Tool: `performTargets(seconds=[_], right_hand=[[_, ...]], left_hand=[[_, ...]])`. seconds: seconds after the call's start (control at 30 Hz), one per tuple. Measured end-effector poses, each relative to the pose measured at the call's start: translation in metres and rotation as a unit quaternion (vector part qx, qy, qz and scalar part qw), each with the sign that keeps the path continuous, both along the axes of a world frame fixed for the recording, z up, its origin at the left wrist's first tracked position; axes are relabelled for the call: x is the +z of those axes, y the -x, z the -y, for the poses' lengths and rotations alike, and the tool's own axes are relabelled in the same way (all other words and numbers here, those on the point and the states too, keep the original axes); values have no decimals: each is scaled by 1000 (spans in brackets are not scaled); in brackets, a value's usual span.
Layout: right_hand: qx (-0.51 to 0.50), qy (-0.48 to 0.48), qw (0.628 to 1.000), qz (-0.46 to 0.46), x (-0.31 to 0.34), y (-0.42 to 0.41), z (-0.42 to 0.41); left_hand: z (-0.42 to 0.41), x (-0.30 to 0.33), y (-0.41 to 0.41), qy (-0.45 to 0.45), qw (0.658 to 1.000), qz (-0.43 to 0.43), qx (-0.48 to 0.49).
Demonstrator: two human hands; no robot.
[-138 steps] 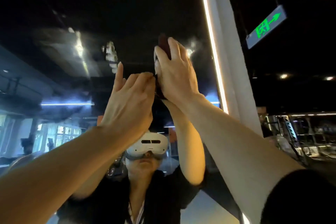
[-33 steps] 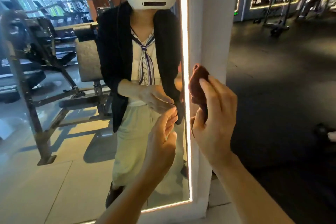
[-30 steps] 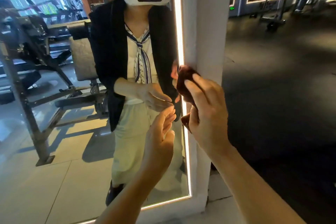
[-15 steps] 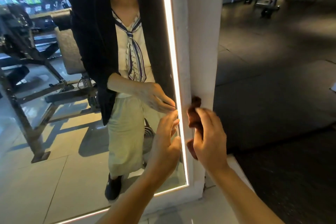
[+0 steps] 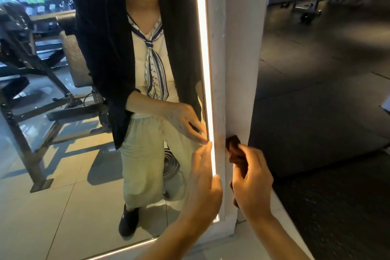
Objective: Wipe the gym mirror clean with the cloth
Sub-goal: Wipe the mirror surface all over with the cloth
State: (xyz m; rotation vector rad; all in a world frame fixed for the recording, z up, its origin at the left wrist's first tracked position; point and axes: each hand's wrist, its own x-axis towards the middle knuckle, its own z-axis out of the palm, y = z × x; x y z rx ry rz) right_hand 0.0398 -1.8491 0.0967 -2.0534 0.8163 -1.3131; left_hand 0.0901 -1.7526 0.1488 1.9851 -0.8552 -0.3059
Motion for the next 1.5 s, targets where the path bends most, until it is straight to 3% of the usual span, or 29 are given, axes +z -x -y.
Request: performTargets(seconds=[0.13,0.2,0.27,0.37,0.43,0.5,0.57,0.7,0.77,0.83,0.9,0.97,1.07,1.17,1.27,1.33,1.43,1.5], right_hand=[[-1,131,983,127,40,-7,6],[34,177,980,86,40,-12,8],[18,189,982,-17,15,-11,6],[-20,112,988,-103,-32,-1,-5],[-40,89,994,-54,-28,1,-8],[-40,129,990,45,2,-5,-7],[-18,187,978,86,33,-14,-4],[32,232,972,-9,11,-19,0],[46,195,974,-107,-39,-7,-7],[50,116,981,-147,-71,6,-17],[8,87,991,-98,-69,10,-25],[-25,122,992,-8,-39,5,-29],[37,179,983,31,-7,-8,-25],[68,150,979,-120,-52,-9,-21],[24,-42,977,-207,-108,14,-29],[-33,-68,987,-143,-110,17,-32],[-60,11,998,15,-69,1,-32],[-27,34,999,21,-60,-12,-27]], left_hand=[[6,6,1,33,999,-16,21],[7,5,0,60,997,-28,32],[5,-1,0,66,997,-22,43],[1,-10,-2,55,997,-13,49],[-2,-12,-5,52,998,-14,45],[-3,-12,-6,53,998,-21,37],[-4,-12,-7,58,997,-34,34],[-9,-19,-12,64,996,-39,46],[-14,-27,-14,62,996,-41,52],[-17,-33,-16,55,996,-48,54],[-18,-37,-17,51,996,-51,55],[-18,-39,-15,42,996,-58,52],[-21,-40,-13,42,996,-69,36],[-26,-47,-15,35,996,-78,34],[-31,-55,-19,3,996,-87,12],[-32,-63,-23,-12,996,-92,-9],[-31,-77,-28,-21,994,-101,-34],[-29,-87,-29,-17,993,-101,-51]])
